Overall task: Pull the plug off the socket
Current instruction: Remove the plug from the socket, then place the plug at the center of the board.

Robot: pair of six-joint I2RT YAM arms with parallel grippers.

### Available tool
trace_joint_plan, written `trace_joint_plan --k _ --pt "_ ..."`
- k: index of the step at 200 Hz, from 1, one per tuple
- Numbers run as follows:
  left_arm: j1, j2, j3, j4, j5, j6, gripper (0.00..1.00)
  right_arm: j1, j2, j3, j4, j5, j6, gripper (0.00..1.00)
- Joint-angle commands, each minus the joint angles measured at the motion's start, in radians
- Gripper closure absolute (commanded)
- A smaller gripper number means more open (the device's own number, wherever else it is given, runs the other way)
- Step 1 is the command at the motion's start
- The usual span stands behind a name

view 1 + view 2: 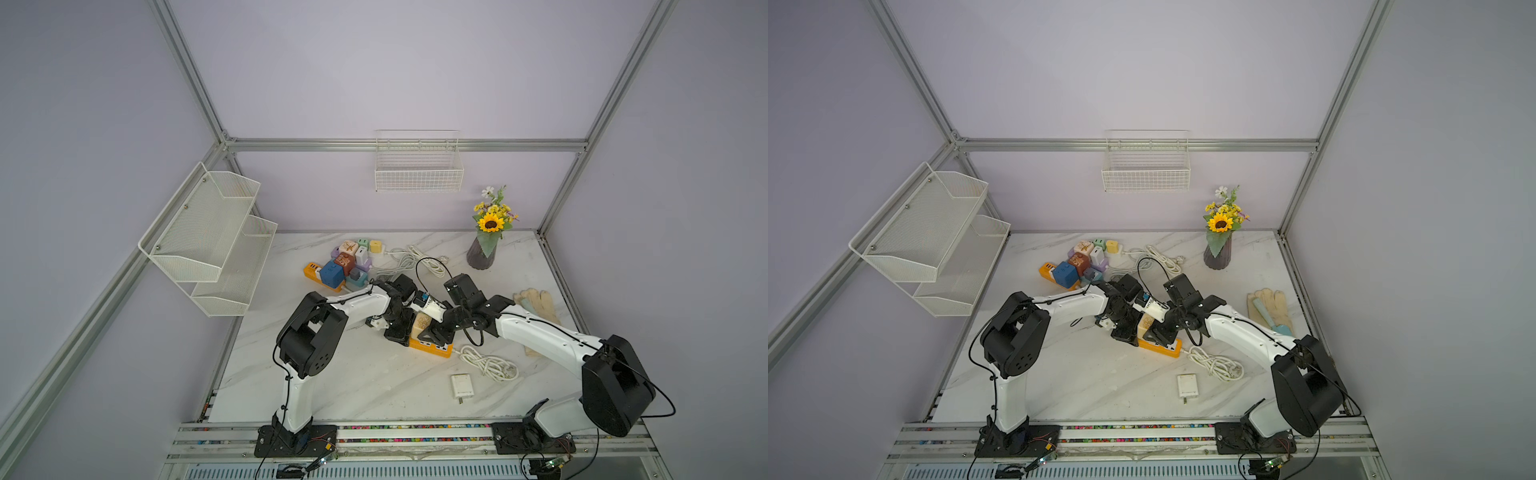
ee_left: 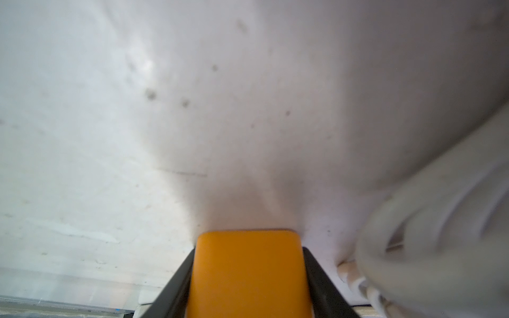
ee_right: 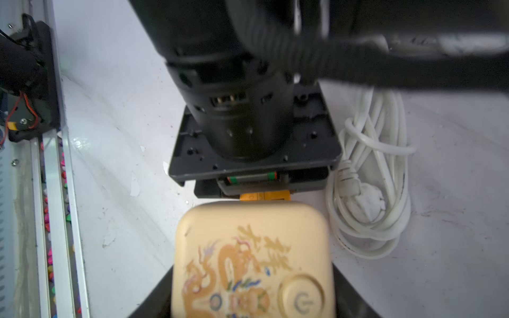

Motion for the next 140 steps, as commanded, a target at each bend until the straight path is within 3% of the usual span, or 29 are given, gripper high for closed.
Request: trace_joint_plan --k 1,36,73,80,112,140 --pt "0.015 0.067 -0.030 -0.040 -0.154 0.002 1.00 0.000 -0.038 0.024 0.038 -0.031 0.017 0.68" --pt "0.015 0.053 -0.037 -0.031 -0.135 -0.004 1.00 0.001 -0.095 0.023 -0.020 0.004 0.082 0.68" --pt "0.017 0.021 -0.047 -0.027 -0.144 -0.002 1.00 0.007 -0.185 0.004 -0.166 0.034 0.423 0.67" --pt "0.017 0.018 -0.050 -0.024 -0.148 -0.001 0.94 0.016 -0.203 -0.009 -0.197 0.026 0.492 0.68" --pt "0.017 0.016 -0.061 0.003 -0.131 0.006 0.88 0.134 -0.303 -0.084 -0.271 0.072 0.722 0.69" --pt "0.017 0.005 -0.062 0.001 -0.145 0.013 0.88 0.159 -0.248 -0.071 -0.367 0.042 0.904 0.68"
